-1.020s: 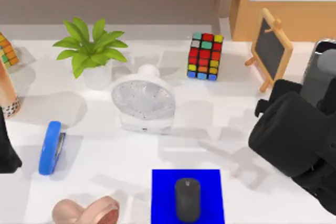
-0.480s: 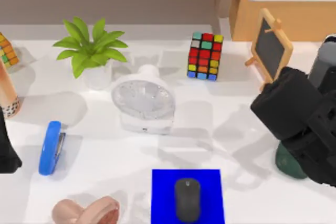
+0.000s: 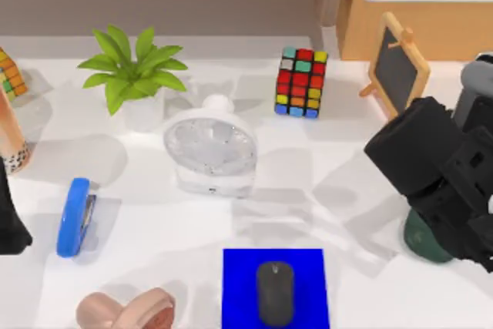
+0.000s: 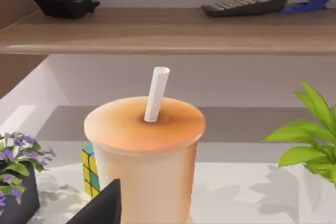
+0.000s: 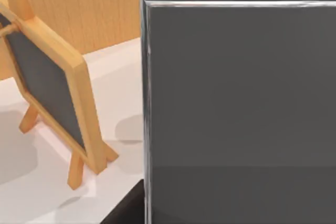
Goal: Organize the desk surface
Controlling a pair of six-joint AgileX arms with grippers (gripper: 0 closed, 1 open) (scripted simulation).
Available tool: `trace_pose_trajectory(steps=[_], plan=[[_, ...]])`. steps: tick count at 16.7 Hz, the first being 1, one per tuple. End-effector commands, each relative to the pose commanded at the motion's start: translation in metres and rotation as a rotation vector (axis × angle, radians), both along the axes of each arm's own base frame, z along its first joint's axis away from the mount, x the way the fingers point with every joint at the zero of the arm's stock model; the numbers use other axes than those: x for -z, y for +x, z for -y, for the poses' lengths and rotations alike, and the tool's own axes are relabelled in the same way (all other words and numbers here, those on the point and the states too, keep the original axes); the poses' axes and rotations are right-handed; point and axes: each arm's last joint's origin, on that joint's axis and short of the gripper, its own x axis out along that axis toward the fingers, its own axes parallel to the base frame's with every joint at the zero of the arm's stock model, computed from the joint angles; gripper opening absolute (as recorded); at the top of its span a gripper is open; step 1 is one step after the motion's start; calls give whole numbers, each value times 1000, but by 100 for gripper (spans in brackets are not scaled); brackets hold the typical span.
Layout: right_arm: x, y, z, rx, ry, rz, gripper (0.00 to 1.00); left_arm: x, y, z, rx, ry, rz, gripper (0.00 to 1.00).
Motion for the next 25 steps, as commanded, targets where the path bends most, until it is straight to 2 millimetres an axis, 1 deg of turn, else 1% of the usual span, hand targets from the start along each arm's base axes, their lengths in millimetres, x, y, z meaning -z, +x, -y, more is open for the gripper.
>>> trace_pose_trajectory(steps=[12,13,22,25], plan=[[0,0,0,0,0,0,98,0,0,0,0,0,0,100],[0,0,0,0,0,0,100,0,0,0,0,0,0,100],[0,-1,-1,-6,0,-1,100,0,0,0,0,0,0,100],[0,-11,-11,-91,-2,-30,100,0,0,0,0,0,0,100]])
